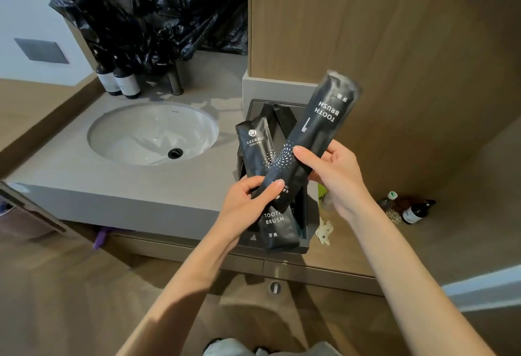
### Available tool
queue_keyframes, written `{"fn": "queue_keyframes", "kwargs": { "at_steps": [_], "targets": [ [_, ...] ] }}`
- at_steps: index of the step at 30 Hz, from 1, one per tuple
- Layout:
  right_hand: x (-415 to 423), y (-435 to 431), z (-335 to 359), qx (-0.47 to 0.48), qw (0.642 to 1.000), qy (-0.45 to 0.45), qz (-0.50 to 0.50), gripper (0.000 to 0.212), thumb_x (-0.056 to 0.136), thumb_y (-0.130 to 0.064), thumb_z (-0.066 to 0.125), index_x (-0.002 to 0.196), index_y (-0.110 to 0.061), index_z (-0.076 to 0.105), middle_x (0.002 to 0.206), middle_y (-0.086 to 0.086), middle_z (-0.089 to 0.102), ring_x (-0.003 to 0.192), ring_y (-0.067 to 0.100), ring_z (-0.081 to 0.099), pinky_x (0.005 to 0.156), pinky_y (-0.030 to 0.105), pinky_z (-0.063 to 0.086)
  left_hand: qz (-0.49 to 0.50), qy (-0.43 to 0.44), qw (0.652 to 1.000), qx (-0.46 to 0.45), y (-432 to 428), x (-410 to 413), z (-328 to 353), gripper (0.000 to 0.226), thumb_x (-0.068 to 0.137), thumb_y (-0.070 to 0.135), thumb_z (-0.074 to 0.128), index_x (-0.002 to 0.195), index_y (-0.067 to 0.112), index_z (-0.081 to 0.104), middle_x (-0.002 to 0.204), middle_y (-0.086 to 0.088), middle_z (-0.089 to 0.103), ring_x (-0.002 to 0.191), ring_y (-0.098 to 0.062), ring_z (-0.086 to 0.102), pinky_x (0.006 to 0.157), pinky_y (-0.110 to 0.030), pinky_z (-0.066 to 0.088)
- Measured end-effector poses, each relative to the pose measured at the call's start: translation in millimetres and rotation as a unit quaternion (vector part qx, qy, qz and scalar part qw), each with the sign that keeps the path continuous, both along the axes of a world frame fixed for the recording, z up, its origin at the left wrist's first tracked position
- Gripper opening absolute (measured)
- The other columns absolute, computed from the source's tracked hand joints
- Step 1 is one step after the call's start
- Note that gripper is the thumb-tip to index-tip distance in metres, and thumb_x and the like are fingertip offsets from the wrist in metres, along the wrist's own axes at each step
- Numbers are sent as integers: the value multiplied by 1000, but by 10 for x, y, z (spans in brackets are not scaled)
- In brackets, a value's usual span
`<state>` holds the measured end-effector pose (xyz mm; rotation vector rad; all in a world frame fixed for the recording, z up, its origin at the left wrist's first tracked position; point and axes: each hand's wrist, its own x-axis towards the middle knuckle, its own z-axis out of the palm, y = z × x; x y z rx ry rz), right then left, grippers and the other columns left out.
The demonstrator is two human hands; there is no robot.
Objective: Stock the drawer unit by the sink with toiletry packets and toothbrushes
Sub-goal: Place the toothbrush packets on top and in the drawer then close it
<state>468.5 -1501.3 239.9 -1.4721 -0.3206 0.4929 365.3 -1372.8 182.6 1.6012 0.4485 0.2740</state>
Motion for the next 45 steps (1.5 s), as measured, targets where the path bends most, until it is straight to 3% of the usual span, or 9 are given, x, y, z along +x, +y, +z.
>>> {"fn": "queue_keyframes", "kwargs": {
  "at_steps": [8,12,16,22,30,34,37,39,45],
  "targets": [
    [-93,-79,-86,-283,931,-230,2,33,86,-44,65,71,-14,70,60,-1,71,56,7,66,60,22,57,16,-5,980,198,710,26,170,8,84,34,68,77,31,68,74,7,64,82,-13,56,74,-22,39],
    [-149,41,-59,-319,813,-487,-1,27,86,-43,63,107,-26,65,105,-15,66,102,1,55,83,13,43,-8,14,938,345,1023,47,279,12,83,30,69,87,19,69,83,1,54,74,-10,51,65,-12,36],
    [-109,293,-27,-354,748,-557,64,43,89,-38,62,130,-25,55,127,-9,60,122,10,47,104,21,29,-120,13,902,414,1104,30,436,13,83,32,69,84,19,67,91,4,53,77,-6,52,65,-20,38],
    [-108,373,-85,-359,803,-450,156,16,92,-32,60,107,-27,62,96,-13,67,81,6,61,67,21,40,-146,9,896,420,1134,3,478,20,80,29,73,95,16,72,94,5,54,82,-8,53,66,-9,37],
    [-94,43,-159,-325,890,-288,138,4,87,-29,67,90,-28,69,88,-12,71,84,3,65,73,22,49,-82,27,925,369,1275,-33,345,28,69,33,81,93,22,73,101,7,57,92,-9,56,74,-10,42],
    [-62,-93,-363,-344,922,-136,113,28,86,-27,69,82,0,68,57,-5,50,58,11,49,73,29,45,-21,35,946,321,1312,-83,155,17,83,14,71,93,27,73,95,4,57,88,-10,57,71,-5,40],
    [-102,-74,-529,-316,944,-3,97,28,87,-21,68,69,-1,64,66,8,56,55,4,54,65,20,44,-7,44,964,261,1277,-177,40,24,86,9,66,95,30,70,91,8,58,82,-3,54,66,1,38],
    [-101,-6,-642,-272,955,88,73,13,88,-17,68,89,-6,74,83,14,73,68,14,66,65,26,53,-17,47,977,208,1248,-257,-24,26,88,6,63,100,28,68,98,8,63,90,0,56,70,2,39],
    [16,319,-937,-222,960,166,35,14,94,-7,58,94,-6,72,87,6,71,76,13,66,64,23,54,-23,54,988,143,1178,-458,-134,32,90,7,60,100,37,64,107,23,60,117,-5,49,106,-27,33]
  ]
}}
